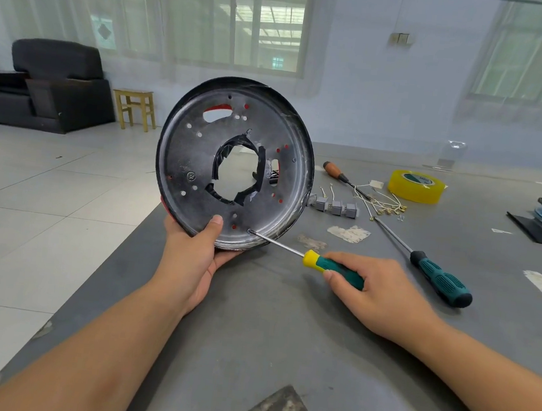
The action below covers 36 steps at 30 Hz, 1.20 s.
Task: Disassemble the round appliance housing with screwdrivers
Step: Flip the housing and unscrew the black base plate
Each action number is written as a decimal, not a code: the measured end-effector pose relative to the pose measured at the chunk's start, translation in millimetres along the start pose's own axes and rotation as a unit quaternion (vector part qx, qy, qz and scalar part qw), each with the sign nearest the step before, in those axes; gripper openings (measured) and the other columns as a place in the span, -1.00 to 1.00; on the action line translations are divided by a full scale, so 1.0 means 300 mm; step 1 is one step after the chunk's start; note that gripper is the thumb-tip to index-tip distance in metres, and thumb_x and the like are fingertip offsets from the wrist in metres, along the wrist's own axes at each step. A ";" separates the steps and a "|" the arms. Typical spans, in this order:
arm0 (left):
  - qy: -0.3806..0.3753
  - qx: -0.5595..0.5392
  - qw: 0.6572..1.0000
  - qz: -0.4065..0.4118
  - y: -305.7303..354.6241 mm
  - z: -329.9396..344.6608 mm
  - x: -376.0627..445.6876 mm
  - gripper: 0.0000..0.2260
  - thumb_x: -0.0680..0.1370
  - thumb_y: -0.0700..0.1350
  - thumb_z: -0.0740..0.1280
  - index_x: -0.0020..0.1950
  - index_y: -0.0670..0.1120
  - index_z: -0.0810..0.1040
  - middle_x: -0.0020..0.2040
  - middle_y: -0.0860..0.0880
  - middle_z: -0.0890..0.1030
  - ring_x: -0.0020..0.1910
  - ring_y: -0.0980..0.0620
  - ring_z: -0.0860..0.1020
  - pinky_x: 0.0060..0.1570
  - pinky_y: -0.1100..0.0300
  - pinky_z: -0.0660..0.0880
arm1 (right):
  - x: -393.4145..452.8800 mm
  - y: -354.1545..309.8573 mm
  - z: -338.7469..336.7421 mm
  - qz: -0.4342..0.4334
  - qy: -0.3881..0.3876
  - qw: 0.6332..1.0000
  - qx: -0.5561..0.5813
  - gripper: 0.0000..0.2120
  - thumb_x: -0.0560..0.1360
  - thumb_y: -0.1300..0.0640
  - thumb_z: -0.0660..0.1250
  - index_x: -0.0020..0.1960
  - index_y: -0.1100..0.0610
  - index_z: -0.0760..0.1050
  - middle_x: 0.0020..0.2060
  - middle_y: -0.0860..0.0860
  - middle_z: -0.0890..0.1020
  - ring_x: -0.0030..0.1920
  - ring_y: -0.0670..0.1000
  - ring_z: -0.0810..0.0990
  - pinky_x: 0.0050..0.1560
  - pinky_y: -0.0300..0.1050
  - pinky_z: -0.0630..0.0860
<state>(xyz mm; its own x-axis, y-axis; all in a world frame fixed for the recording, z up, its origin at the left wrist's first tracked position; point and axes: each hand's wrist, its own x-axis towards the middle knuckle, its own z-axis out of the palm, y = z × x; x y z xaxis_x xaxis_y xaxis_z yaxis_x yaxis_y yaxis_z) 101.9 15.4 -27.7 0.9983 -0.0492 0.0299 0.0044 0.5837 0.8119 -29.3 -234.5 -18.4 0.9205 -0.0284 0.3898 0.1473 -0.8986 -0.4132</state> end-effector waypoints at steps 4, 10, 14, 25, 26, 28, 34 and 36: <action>-0.008 0.007 1.000 0.018 -0.009 -0.006 0.006 -0.59 0.67 -0.31 0.34 0.43 0.05 0.37 0.34 0.00 0.63 0.10 0.01 0.74 -0.13 -0.05 0.71 | -0.001 0.002 0.005 0.006 -0.001 1.000 0.009 -0.69 0.60 -0.14 0.30 0.32 -0.17 0.58 -0.09 -0.17 0.71 -0.15 -0.16 0.59 -0.19 -0.25 0.50; -0.012 0.022 0.999 0.028 -0.015 -0.011 0.010 -0.59 0.68 -0.30 0.35 0.43 0.06 0.38 0.35 0.00 0.64 0.17 -0.05 0.72 -0.04 -0.11 0.72 | 0.000 0.009 0.004 0.013 -0.002 1.000 0.010 -0.71 0.60 -0.14 0.31 0.31 -0.20 0.57 -0.03 -0.16 0.72 -0.10 -0.13 0.62 -0.05 -0.10 0.58; -0.011 0.028 0.999 0.035 -0.011 -0.006 0.004 -0.56 0.68 -0.29 0.34 0.49 0.04 0.35 0.38 -0.02 0.62 0.22 -0.09 0.70 0.01 -0.15 0.71 | 0.002 0.006 0.002 0.014 -0.010 1.000 0.007 -0.69 0.61 -0.14 0.30 0.33 -0.19 0.57 -0.04 -0.18 0.71 -0.11 -0.14 0.61 -0.09 -0.14 0.57; -0.011 0.054 0.996 0.068 -0.009 0.004 -0.014 -0.47 0.68 -0.30 0.33 0.57 0.07 0.25 0.43 0.04 0.57 0.29 -0.05 0.66 0.02 -0.12 0.71 | -0.014 -0.056 0.014 0.062 -0.018 0.997 0.038 -0.75 0.62 -0.20 0.24 0.17 -0.18 0.60 -0.26 -0.09 0.66 -0.23 -0.11 0.57 -0.27 -0.18 0.45; -0.011 0.064 0.995 0.076 -0.010 0.004 -0.016 -0.46 0.68 -0.29 0.33 0.57 0.07 0.24 0.44 0.04 0.56 0.30 -0.06 0.65 0.02 -0.12 0.71 | -0.012 -0.068 0.015 0.077 -0.023 0.996 0.048 -0.76 0.62 -0.20 0.23 0.13 -0.15 0.62 -0.28 -0.09 0.67 -0.26 -0.11 0.57 -0.30 -0.17 0.45; -0.011 0.083 0.992 0.091 -0.012 0.005 -0.019 -0.46 0.68 -0.29 0.34 0.57 0.05 0.24 0.43 0.03 0.56 0.30 -0.06 0.65 0.01 -0.11 0.71 | -0.003 -0.094 0.015 0.118 -0.041 0.987 0.101 -0.77 0.63 -0.15 0.25 0.04 -0.10 0.64 -0.33 -0.11 0.67 -0.42 -0.12 0.52 -0.39 -0.21 0.43; -0.008 0.155 0.978 0.137 -0.029 -0.002 -0.008 -0.52 0.67 -0.24 0.37 0.49 0.08 0.28 0.17 0.29 0.65 0.21 0.07 0.68 -0.01 -0.05 0.71 | 0.010 -0.169 -0.017 0.337 -0.128 0.814 0.456 -0.66 0.63 -0.05 0.32 0.08 0.20 0.68 -0.39 0.03 0.51 -0.53 -0.09 0.24 -0.61 -0.31 0.14; -0.026 0.184 0.971 0.147 -0.034 -0.005 -0.010 -0.54 0.67 -0.23 0.37 0.43 0.19 0.31 0.09 0.39 0.64 0.16 0.15 0.69 0.02 -0.07 0.70 | 0.015 -0.170 -0.040 0.373 -0.158 0.752 0.519 -0.64 0.63 -0.03 0.32 0.16 0.27 0.65 -0.37 0.02 0.47 -0.54 -0.13 0.22 -0.64 -0.35 0.12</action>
<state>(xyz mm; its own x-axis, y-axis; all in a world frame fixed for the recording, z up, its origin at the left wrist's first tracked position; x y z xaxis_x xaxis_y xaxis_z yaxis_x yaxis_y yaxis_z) 99.0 10.8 -37.0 0.9492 0.0300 0.3134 -0.3107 0.2492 0.9173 -36.8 -194.1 14.4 0.9033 -0.1017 -0.4167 -0.4006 0.1472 -0.9044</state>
